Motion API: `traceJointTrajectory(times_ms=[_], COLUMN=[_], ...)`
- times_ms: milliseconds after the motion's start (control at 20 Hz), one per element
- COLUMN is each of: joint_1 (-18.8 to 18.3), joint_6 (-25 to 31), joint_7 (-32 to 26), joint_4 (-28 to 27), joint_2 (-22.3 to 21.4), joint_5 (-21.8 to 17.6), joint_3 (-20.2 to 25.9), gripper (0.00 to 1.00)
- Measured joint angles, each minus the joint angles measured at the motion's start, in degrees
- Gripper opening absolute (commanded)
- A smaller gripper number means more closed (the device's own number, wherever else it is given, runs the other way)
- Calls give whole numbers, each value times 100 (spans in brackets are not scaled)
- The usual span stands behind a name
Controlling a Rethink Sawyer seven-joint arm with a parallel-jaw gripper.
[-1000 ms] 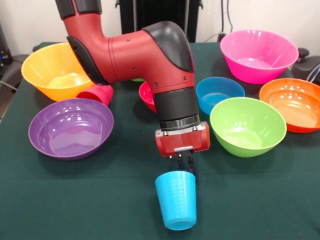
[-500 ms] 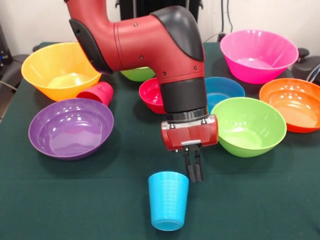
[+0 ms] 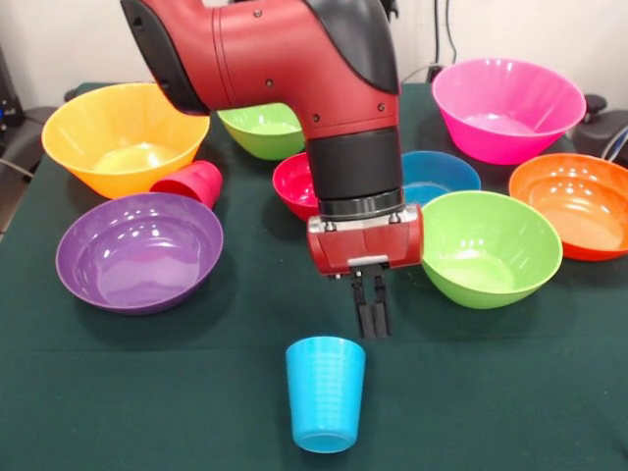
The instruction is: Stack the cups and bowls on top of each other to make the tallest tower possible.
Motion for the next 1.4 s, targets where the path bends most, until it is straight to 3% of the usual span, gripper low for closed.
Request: traceJointTrajectory(times_ms=[900,950,1400], joint_1=[163,208,225], joint_6=[-10,-29,-90], joint_7=[0,0,0], joint_4=[161,163,167], joint_2=[-69,-68,-54], joint_5=[1,0,1], joint_3=[-479,-555,-615], gripper=[0,100,100])
